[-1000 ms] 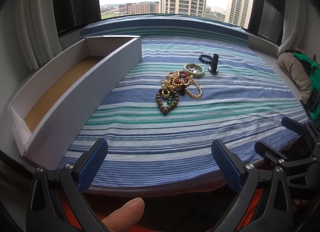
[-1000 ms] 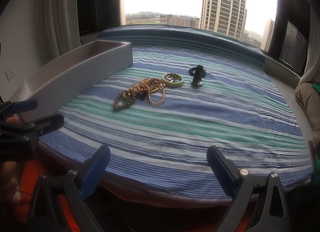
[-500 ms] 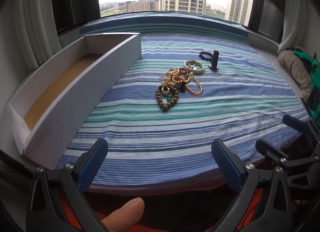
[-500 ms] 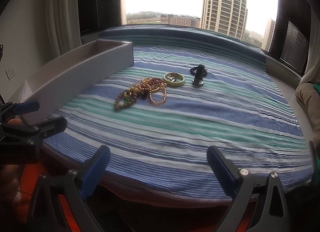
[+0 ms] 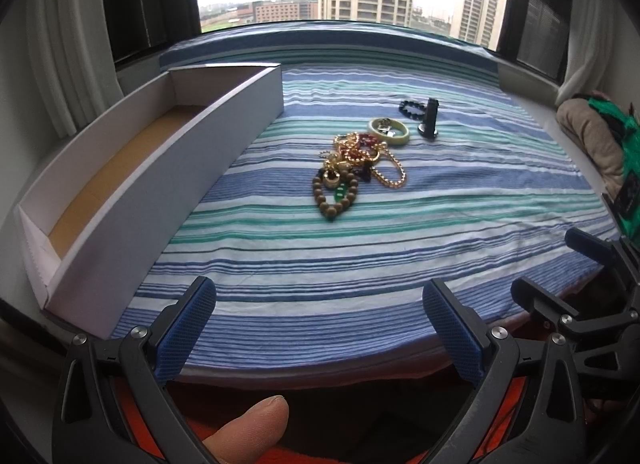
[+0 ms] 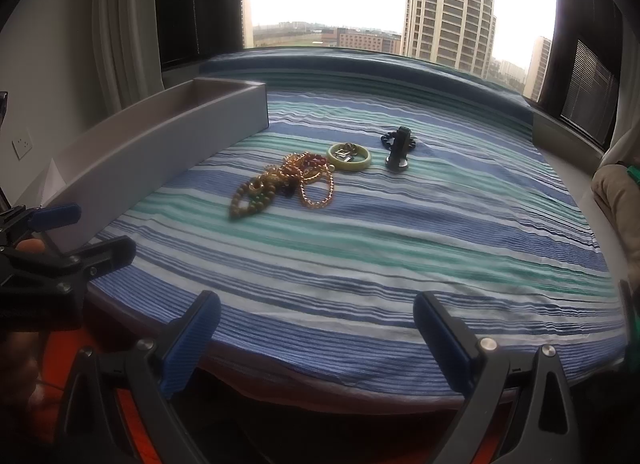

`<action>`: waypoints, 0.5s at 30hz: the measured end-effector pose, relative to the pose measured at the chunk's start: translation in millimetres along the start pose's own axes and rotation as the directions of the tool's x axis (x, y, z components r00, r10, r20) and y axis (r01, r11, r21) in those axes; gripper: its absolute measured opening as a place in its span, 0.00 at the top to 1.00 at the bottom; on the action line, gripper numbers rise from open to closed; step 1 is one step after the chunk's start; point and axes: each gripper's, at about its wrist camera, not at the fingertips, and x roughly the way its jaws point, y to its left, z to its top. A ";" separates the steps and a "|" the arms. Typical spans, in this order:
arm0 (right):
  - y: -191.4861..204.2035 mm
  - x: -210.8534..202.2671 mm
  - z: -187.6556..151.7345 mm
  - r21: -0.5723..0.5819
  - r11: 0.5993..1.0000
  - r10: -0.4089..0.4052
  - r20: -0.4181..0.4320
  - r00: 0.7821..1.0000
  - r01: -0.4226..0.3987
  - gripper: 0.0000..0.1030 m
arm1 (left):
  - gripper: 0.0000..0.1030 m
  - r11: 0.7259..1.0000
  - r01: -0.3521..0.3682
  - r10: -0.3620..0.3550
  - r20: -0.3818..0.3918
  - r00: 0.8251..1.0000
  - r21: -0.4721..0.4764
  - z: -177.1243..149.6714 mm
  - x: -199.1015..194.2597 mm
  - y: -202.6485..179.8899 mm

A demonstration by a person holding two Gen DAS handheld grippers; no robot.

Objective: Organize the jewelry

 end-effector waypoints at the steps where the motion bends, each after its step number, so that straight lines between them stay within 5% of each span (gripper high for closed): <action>1: 0.0 0.0 0.1 0.000 1.000 0.000 0.000 1.000 0.000 0.04 | 0.00 1.000 0.000 0.000 0.000 1.000 0.000 0.1 0.1 0.0; 15: -0.5 0.0 0.0 0.001 1.000 -0.001 -0.001 1.000 0.001 0.04 | 0.00 1.000 -0.005 0.005 0.007 1.000 0.005 -0.4 -1.0 -0.4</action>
